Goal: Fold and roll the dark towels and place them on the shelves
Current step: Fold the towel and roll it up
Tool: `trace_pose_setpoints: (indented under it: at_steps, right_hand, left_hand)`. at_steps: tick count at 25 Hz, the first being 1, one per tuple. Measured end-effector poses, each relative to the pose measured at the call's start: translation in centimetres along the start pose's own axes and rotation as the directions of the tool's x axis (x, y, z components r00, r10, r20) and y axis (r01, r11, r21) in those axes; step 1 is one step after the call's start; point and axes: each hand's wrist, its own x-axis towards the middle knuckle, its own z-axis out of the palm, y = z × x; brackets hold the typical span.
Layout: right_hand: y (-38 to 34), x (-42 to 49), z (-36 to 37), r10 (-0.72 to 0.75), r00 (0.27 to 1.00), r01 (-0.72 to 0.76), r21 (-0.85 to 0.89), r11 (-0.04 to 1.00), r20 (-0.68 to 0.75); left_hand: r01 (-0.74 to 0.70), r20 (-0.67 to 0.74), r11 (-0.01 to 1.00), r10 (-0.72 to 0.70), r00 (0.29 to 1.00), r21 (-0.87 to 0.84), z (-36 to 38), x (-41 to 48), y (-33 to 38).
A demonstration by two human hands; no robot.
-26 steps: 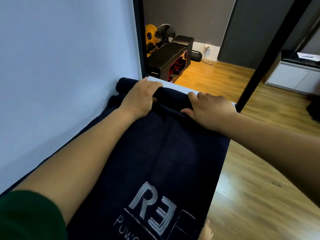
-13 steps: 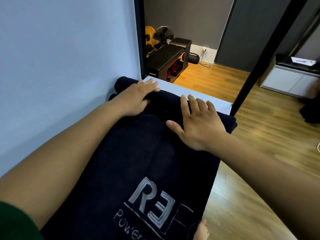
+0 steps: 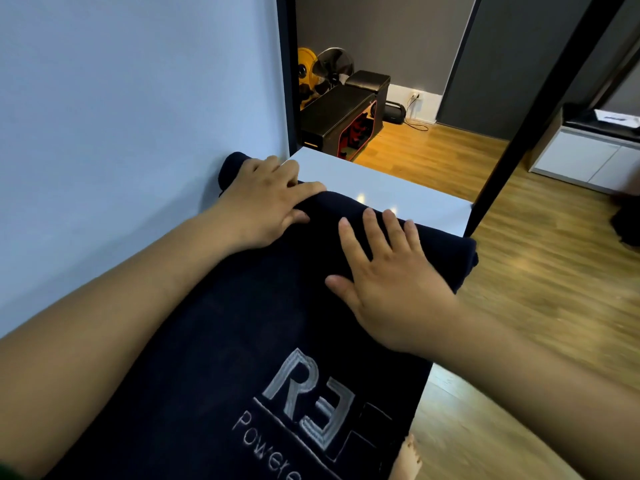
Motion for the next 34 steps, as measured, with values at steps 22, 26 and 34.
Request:
trace_pose_setpoints:
  at_steps: [22,26,34]
  right_hand:
    - [10.5,9.6,-0.1,0.078,0.988,-0.106,-0.211,0.972,-0.136]
    - [8.7,8.6,1.4,0.176,0.968,-0.199,-0.122,0.972,-0.181]
    - [3.2,3.0,1.8,0.16,0.98,-0.158,0.027,0.987,-0.121]
  left_hand:
    - [0.047,-0.005,0.992,-0.047,0.999,-0.116,3.6,8.4,1.9]
    - [-0.011,-0.021,0.982,0.007,1.0,-0.19,3.8,8.0,1.4]
    - [-0.065,0.005,0.971,0.068,0.998,-0.228,3.9,1.4,1.5]
